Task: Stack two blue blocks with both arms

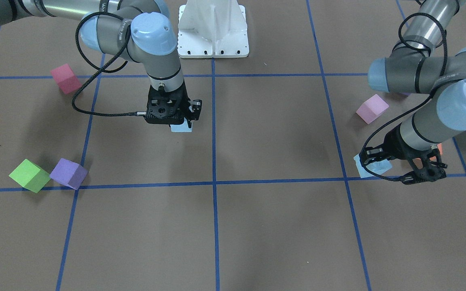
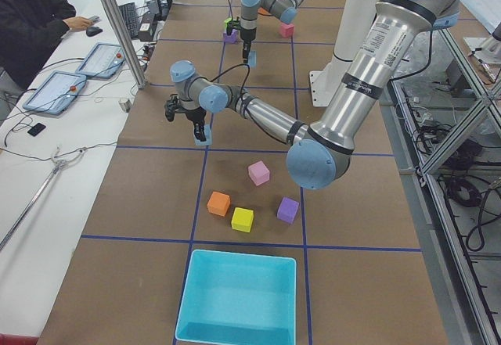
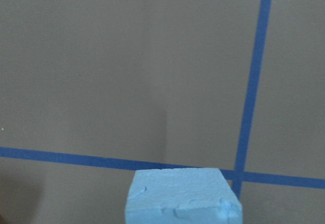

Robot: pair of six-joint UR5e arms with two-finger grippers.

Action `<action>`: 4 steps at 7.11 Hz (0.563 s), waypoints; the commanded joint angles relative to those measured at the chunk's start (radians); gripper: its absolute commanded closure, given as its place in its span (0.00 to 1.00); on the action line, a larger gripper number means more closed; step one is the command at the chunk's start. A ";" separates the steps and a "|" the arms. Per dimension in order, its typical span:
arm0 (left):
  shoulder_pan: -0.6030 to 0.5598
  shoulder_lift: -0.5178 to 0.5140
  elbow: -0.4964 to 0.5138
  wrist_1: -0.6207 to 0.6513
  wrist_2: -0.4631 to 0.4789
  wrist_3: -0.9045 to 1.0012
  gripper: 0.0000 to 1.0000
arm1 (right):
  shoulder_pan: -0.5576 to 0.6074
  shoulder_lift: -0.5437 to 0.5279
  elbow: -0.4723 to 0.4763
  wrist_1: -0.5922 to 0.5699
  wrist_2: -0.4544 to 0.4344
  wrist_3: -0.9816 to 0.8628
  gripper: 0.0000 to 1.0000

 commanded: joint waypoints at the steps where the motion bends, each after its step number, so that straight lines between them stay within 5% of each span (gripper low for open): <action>1: 0.004 -0.075 -0.005 0.020 -0.012 -0.114 0.44 | -0.004 0.092 -0.114 0.007 -0.027 -0.001 0.47; 4: 0.030 -0.126 0.003 0.020 -0.044 -0.194 0.44 | -0.013 0.120 -0.248 0.176 -0.054 -0.007 0.47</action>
